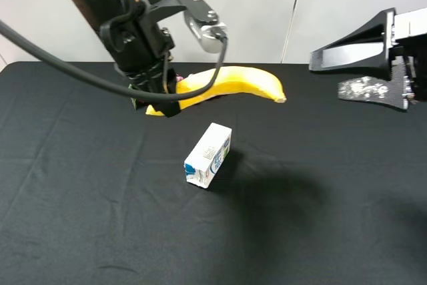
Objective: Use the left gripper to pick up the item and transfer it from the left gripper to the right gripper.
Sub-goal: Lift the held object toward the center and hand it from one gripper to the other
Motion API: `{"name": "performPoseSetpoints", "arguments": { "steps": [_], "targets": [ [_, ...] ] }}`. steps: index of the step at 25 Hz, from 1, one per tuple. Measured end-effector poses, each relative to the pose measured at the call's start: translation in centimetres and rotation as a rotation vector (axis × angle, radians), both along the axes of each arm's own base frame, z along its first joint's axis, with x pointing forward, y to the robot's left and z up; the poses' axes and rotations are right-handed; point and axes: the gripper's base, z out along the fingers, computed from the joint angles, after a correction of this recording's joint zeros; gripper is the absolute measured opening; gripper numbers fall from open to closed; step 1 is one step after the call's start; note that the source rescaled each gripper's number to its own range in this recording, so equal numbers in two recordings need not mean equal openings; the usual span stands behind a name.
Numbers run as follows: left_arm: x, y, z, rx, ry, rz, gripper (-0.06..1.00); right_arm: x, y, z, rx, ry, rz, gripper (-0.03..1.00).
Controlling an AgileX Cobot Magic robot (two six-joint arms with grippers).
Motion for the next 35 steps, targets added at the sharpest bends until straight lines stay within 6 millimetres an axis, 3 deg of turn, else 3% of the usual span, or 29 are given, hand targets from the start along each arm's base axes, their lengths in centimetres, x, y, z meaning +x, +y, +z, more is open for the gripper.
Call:
{"name": "performPoseSetpoints", "arguments": {
  "steps": [12, 26, 35],
  "targets": [
    [-1.1, -2.1, -0.1, -0.039, -0.031, -0.055, 0.0, 3.7, 0.1, -0.7, 0.033, 0.034, 0.034, 1.0],
    [-1.9, -4.5, 0.4, -0.164, -0.112, -0.107, 0.0, 4.9, 0.1, -2.2, 0.038, 0.075, 0.041, 1.0],
    [-1.7, -4.8, 0.6, -0.191, -0.144, -0.104, 0.0, 4.8, 0.2, -2.1, 0.047, 0.077, 0.056, 1.0]
  ]
}}
